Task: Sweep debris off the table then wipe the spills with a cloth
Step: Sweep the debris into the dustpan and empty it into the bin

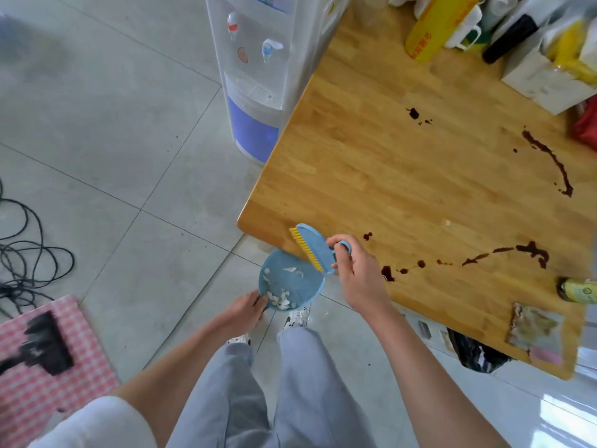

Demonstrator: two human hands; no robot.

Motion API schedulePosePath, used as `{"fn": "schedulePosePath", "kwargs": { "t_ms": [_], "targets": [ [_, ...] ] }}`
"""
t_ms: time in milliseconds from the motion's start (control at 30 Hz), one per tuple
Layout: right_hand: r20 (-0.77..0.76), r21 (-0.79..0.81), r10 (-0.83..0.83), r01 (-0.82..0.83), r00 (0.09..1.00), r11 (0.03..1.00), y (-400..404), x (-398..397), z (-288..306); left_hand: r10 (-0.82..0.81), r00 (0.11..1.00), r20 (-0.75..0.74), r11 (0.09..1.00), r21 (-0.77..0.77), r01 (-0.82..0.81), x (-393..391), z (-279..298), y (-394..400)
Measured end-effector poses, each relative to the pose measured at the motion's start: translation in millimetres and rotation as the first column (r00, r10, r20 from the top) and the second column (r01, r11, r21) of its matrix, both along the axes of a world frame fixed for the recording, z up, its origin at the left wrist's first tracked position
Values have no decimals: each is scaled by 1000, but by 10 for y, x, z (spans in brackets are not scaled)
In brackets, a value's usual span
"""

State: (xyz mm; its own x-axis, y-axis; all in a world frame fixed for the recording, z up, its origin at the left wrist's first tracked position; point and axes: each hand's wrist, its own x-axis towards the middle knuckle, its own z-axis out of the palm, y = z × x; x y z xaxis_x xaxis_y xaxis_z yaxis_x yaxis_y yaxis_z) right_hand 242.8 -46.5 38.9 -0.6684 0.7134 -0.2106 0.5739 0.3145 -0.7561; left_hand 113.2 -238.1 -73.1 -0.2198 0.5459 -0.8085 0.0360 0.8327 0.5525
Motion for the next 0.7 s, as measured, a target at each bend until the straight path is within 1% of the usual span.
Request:
{"fn": "schedulePosePath", "kwargs": {
  "t_ms": [67, 100, 167, 233, 267, 367, 400, 500, 533, 567, 633, 667, 700],
  "targets": [
    [-2, 57, -41, 41, 999, 998, 79, -8, 9, 5, 1000, 29, 1000, 1, -5, -35, 8, -17],
    [3, 61, -42, 41, 999, 997, 71, -37, 21, -7, 999, 32, 1000, -1, 7, -51, 7, -21],
    [27, 32, 19, -20, 999, 999, -39, -115, 23, -29, 999, 22, 1000, -5, 29, -68, -21, -35],
    [46, 10, 114, -115, 992, 993, -166, -167, 15, -30, 999, 19, 1000, 3, 30, -84, -38, -37],
    [43, 13, 112, -112, 993, 994, -170, -180, 27, -27, 999, 21, 1000, 8, 27, -90, -48, -25],
    [-5, 49, -43, 44, 999, 998, -41, -153, 66, -14, 999, 43, 1000, 0, 14, -110, -46, 36],
    [-5, 53, -58, 58, 998, 997, -18, -148, 62, -5, 999, 53, 1000, -3, 5, -110, -42, 56],
    [47, 3, 58, -58, 997, 998, -112, -142, 21, 31, 996, 88, 999, 4, -31, -107, -18, 98],
    [50, -21, 70, -69, 996, 997, -153, -134, 9, 41, 994, 99, 999, 3, -41, -101, -13, 108],
    [41, -34, 45, -43, 998, 998, -169, -128, 8, 48, 993, 104, 999, 3, -49, -97, -12, 119],
    [7, -39, -64, 64, 998, 997, -157, -84, -4, 66, 991, 117, 998, 6, -67, -84, 0, 131],
    [5, -46, -83, 83, 997, 995, -154, -58, -11, 83, 988, 128, 996, 2, -84, -78, 9, 131],
    [20, -62, -65, 66, 998, 996, -166, -30, 0, 96, 986, 136, 995, -3, -97, -64, 15, 127]
  ]
}}
